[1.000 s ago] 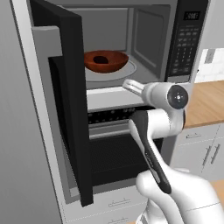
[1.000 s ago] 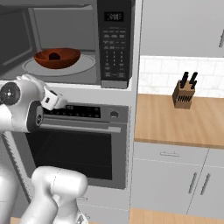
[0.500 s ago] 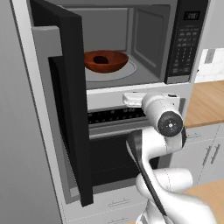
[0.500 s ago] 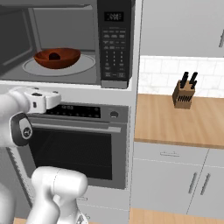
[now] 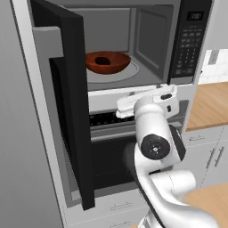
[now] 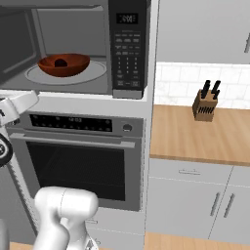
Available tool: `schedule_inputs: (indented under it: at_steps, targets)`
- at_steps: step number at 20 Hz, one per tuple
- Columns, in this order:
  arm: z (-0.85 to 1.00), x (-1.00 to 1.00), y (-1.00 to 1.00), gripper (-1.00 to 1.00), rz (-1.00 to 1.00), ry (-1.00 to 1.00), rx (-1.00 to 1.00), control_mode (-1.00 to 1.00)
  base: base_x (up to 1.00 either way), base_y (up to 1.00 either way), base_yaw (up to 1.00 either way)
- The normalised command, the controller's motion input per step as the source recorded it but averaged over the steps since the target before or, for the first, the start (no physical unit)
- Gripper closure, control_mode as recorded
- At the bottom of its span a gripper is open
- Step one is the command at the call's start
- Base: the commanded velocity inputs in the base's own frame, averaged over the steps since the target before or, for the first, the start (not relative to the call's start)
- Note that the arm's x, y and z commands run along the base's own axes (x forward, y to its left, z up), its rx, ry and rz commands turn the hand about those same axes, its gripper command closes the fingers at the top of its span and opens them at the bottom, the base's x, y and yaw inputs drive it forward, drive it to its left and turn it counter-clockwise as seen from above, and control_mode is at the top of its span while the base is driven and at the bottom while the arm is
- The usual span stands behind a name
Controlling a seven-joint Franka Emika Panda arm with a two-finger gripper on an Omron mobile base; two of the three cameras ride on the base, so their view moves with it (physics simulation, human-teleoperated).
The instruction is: Pick the avocado from the sink and place it in the bowl. Then pick the bowl and place it in the microwave. Then close the microwave door and press the start button.
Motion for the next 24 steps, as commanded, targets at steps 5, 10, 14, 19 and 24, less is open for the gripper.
schedule_inputs:
  at_steps: [5,10,14,19,24]
  targets:
    - [-0.43,-0.07,-0.10,-1.00,0.00,-0.33,-0.39,-1.00,0.00,0.00,0.00]
    - [-0.40,0.12,-0.11,-1.00,0.01,-0.41,-0.41,-1.00,0.00,0.00,0.00]
    - [-0.36,0.20,-0.07,-1.00,0.00,-0.39,-0.39,-1.00,0.00,0.00,0.00]
    - [-0.32,-0.08,0.01,-1.00,0.00,-0.35,-0.34,-1.00,0.00,0.00,0.00]
    - [-0.35,-0.50,0.09,-1.00,0.00,-0.13,-0.21,-1.00,0.00,0.00,0.00]
